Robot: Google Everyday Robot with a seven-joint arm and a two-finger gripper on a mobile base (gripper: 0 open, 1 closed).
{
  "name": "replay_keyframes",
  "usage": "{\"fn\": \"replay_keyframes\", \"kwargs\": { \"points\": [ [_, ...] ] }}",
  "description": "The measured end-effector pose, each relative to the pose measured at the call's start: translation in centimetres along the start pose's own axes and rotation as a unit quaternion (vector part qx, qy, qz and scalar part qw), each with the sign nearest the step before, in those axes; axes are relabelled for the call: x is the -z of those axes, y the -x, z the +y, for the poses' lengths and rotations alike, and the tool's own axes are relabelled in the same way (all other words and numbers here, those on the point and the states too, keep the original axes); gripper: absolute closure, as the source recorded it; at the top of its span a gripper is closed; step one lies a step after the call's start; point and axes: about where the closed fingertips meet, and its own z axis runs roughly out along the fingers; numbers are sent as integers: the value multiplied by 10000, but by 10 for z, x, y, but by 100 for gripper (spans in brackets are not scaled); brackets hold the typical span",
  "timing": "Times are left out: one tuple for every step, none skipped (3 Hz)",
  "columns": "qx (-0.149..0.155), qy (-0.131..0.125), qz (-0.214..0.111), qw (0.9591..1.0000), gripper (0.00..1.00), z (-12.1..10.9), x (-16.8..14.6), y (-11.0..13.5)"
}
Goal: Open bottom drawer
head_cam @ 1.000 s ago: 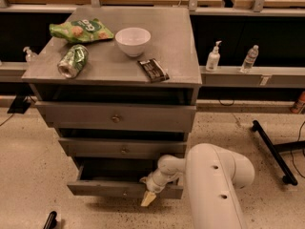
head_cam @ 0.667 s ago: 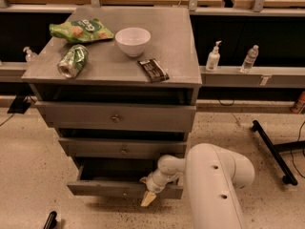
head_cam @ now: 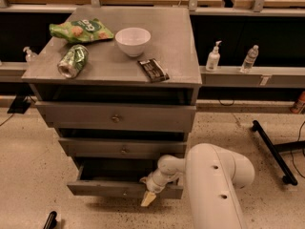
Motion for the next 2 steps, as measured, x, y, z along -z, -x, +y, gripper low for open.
{"fn": "replay_keyframes", "kwargs": {
  "points": [
    [0,0,0,10000,36,0,0,0],
    [0,0,0,10000,35,0,0,0]
  ]
}}
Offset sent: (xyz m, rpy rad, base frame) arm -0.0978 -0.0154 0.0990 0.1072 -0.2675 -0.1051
